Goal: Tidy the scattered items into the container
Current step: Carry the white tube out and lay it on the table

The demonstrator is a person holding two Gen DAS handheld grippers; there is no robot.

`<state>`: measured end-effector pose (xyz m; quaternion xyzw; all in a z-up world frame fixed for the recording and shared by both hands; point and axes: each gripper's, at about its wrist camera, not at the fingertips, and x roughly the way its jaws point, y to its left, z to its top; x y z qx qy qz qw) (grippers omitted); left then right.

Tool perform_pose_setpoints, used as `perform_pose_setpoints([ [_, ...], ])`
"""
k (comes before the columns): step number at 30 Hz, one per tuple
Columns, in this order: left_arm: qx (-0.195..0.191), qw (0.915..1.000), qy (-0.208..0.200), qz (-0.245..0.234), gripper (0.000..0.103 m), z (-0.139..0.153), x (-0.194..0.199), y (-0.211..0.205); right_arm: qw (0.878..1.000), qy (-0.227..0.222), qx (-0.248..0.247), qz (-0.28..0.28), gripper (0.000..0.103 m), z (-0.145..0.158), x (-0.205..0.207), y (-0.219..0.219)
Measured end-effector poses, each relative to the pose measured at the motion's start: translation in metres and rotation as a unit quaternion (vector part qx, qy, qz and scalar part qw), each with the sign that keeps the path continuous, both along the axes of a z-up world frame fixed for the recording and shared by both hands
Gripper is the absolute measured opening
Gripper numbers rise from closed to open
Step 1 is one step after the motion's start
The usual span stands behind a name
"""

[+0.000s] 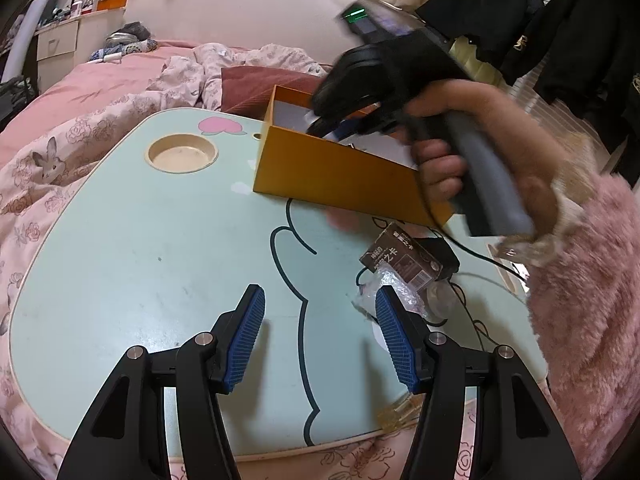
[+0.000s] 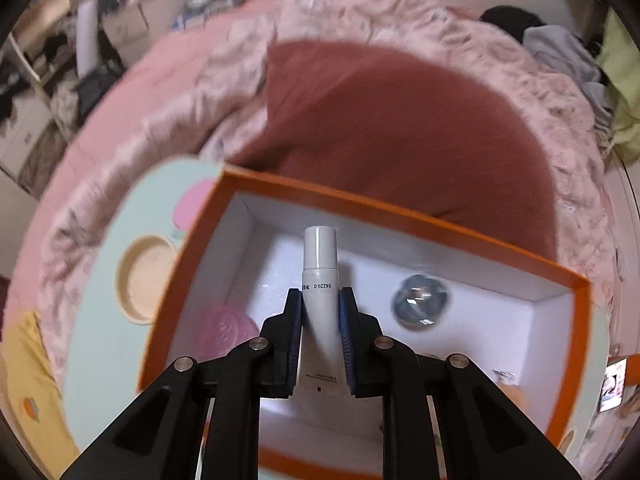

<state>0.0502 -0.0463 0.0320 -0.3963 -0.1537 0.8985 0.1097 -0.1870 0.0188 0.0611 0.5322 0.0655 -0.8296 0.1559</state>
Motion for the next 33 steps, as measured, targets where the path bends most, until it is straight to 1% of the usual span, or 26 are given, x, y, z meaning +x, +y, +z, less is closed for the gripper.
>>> perform_pose_setpoints([
  [3,0.001,1.0000,-0.003,0.002,0.059,-0.001,-0.001,-0.001,0.998,0.032,-0.045,0.002,0.017,0.027,0.029,0.024],
  [6,0.003,1.0000,-0.004,0.004,0.059,-0.001,-0.001,-0.001,0.994,0.033,-0.098,0.019,0.017,0.039,0.068,0.051],
  [8,0.007,1.0000,-0.003,0.004,0.059,-0.001,-0.001,-0.003,0.993,0.026,-0.113,0.033,0.017,0.037,0.100,0.068],
  [10,0.016,0.9998,-0.004,-0.010,0.059,0.001,-0.001,-0.005,0.992,0.013,-0.119,0.045,0.017,0.032,0.127,0.085],
  [13,0.026,0.9978,-0.013,-0.059,0.058,0.003,0.002,-0.003,0.988,-0.016,-0.136,0.064,0.017,0.021,0.168,0.110],
  [15,0.024,0.9954,-0.017,-0.091,0.058,0.006,0.008,0.002,0.984,-0.042,-0.157,0.069,0.017,0.009,0.187,0.123],
  [17,0.014,0.9929,-0.021,-0.117,0.058,0.009,0.014,0.010,0.980,-0.068,-0.178,0.062,0.017,-0.006,0.202,0.134],
  [20,-0.003,0.9874,-0.030,-0.155,0.058,0.012,0.022,0.027,0.981,-0.076,-0.172,0.046,0.017,-0.022,0.216,0.137],
  [22,-0.029,0.9814,-0.049,-0.183,0.058,0.011,0.025,0.043,0.981,-0.079,-0.174,0.042,0.017,-0.028,0.216,0.134],
  [24,-0.069,0.9760,-0.065,-0.197,0.058,0.006,0.028,0.059,0.980,-0.080,-0.176,0.044,0.017,-0.031,0.213,0.128],
  [26,-0.108,0.9719,-0.075,-0.195,0.058,0.000,0.026,0.071,0.983,-0.066,-0.166,0.036,0.017,-0.031,0.209,0.123],
  [28,-0.140,0.9688,-0.094,-0.181,0.059,-0.011,0.019,0.077,0.987,-0.029,-0.158,0.020,0.018,-0.027,0.207,0.122],
  [29,-0.151,0.9688,-0.092,-0.174,0.059,-0.013,0.017,0.078,0.987,-0.010,-0.157,0.009,0.018,-0.024,0.207,0.124],
  [31,-0.160,0.9698,-0.092,-0.159,0.059,-0.012,0.009,0.078,0.986,0.028,-0.162,-0.012,0.018,-0.019,0.211,0.131],
  [33,-0.150,0.9736,-0.091,-0.145,0.059,-0.011,0.001,0.073,0.983,0.048,-0.177,-0.012,0.018,-0.016,0.217,0.135],
])
